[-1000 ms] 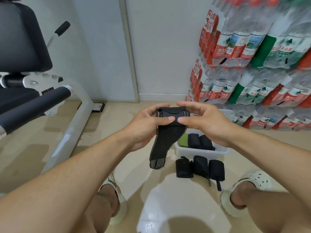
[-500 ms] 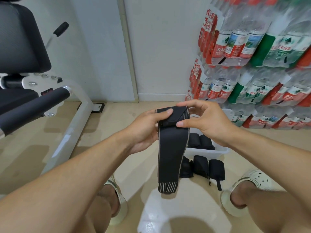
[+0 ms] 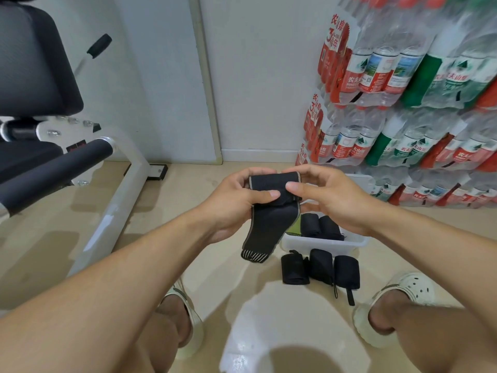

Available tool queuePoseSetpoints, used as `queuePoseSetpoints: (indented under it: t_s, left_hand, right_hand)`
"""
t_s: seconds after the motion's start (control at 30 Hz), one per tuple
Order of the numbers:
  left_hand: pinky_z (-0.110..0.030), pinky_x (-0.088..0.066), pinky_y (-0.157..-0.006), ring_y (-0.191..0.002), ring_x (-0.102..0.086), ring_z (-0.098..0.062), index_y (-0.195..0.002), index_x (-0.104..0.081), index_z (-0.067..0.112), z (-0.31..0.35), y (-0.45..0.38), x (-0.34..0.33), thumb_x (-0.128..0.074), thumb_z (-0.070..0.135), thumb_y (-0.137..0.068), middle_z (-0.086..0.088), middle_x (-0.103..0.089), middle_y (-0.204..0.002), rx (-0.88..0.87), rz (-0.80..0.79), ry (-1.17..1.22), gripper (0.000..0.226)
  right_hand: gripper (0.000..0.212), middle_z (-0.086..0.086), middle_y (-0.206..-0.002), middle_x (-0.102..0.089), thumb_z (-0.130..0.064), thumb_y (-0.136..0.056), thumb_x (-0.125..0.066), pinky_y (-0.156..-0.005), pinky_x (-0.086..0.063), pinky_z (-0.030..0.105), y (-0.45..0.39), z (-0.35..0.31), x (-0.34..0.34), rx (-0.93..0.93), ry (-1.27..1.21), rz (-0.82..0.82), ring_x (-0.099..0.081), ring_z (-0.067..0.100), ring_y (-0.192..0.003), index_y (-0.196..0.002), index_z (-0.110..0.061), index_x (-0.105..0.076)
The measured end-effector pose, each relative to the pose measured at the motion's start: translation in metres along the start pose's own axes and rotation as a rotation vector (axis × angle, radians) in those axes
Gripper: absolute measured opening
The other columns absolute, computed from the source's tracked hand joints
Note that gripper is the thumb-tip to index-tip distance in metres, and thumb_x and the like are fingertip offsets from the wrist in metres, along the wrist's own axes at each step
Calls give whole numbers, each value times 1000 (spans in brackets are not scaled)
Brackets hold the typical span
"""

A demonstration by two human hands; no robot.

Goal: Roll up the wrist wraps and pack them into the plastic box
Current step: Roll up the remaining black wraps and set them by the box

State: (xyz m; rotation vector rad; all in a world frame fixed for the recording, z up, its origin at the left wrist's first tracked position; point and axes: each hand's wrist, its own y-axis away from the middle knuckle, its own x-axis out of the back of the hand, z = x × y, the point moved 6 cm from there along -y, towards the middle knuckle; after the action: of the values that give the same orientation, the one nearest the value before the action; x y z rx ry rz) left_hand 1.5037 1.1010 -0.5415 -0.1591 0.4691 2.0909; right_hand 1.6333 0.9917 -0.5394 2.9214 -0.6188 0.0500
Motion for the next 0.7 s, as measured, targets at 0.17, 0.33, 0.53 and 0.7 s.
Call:
queuePoseSetpoints:
  t_s: [0.17,0.33,0.53,0.7]
  left_hand:
    - [-33,-59,-78,-98,-71,-23,-125,-62,7,-2,3,-3,-69,8,-91,-13,-72,-109,48,-32,7,34]
    - [-35,-60,-86,-101,-71,-23,-124,-67,7,-4,4,-4,-58,25,-100,-6,-74,-106,105,-37,25,31]
    - [-30,-60,-73,-86,-75,-21,-126,-63,4,-3,1,0,-63,3,-95,-11,-76,-99,76,16,83,30]
    - [-28,-60,-74,-88,-74,-23,-124,-64,9,0,0,2,-68,-8,-88,-17,-70,-111,10,28,40,40]
  right_hand:
    - [45,5,-113,-74,-20,-75,-78,-88,-61,37,2,-6,2,77,16,80,-75,24,-95,-118,-16,-69]
    - [39,14,-105,-76,-2,-82,-79,-88,-61,32,5,-10,2,101,80,105,-76,23,-91,-116,-18,-70]
    - [41,8,-102,-78,3,-77,-82,-77,-56,16,5,-10,2,97,139,75,-74,7,-92,-112,-17,-72]
    - [49,-2,-119,-73,-21,-72,-82,-89,-60,30,2,-6,3,71,54,78,-74,17,-101,-119,-20,-70]
